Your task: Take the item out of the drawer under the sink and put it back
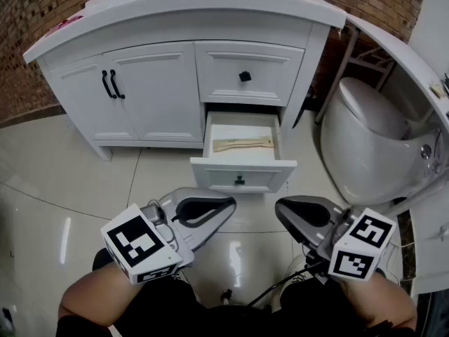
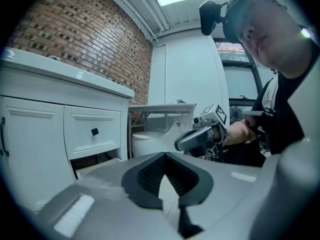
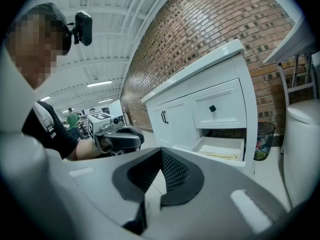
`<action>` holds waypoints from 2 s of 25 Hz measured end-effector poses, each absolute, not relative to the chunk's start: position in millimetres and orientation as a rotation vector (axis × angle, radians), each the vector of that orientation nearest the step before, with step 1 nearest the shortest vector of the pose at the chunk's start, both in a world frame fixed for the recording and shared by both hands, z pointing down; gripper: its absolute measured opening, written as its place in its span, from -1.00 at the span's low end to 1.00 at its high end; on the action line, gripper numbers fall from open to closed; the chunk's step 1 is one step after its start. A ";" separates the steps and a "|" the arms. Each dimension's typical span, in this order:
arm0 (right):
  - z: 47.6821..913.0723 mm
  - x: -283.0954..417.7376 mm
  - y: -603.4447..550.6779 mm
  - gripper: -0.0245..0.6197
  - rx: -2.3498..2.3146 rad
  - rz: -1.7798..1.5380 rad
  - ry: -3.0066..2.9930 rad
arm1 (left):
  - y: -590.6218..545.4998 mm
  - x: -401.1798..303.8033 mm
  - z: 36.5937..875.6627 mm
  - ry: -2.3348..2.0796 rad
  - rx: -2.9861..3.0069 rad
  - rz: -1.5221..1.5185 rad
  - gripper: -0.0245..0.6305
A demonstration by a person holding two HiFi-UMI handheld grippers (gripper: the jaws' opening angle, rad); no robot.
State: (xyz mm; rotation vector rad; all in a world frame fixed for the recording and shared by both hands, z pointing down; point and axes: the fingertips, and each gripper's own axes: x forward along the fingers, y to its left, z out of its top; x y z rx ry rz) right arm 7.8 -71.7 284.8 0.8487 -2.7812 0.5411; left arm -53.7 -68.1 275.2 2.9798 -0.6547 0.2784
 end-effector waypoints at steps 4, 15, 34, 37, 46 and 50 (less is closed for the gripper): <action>286.2 7.4 -71.5 -0.91 0.847 0.535 -2.779 | -69.4 -53.5 278.9 -0.659 2.981 0.291 -0.91; 290.8 2.8 -70.2 -0.91 0.815 0.545 -2.773 | -88.7 -62.2 283.7 -0.777 3.000 0.371 -0.91; 296.5 -6.7 -66.8 -0.91 0.724 0.571 -2.776 | -274.0 -51.5 304.1 -1.053 3.141 0.916 -0.82; 298.4 -3.5 -71.8 -0.91 0.736 0.600 -2.772 | -299.6 -29.6 324.5 -0.997 3.178 1.016 -0.79; 298.1 3.2 -83.3 -0.91 0.753 0.684 -2.780 | -347.6 1.7 421.0 -0.618 2.978 1.430 -0.67; 298.4 2.2 -86.4 -0.91 0.744 0.705 -2.785 | -354.4 0.7 463.7 -0.473 2.869 1.647 -0.67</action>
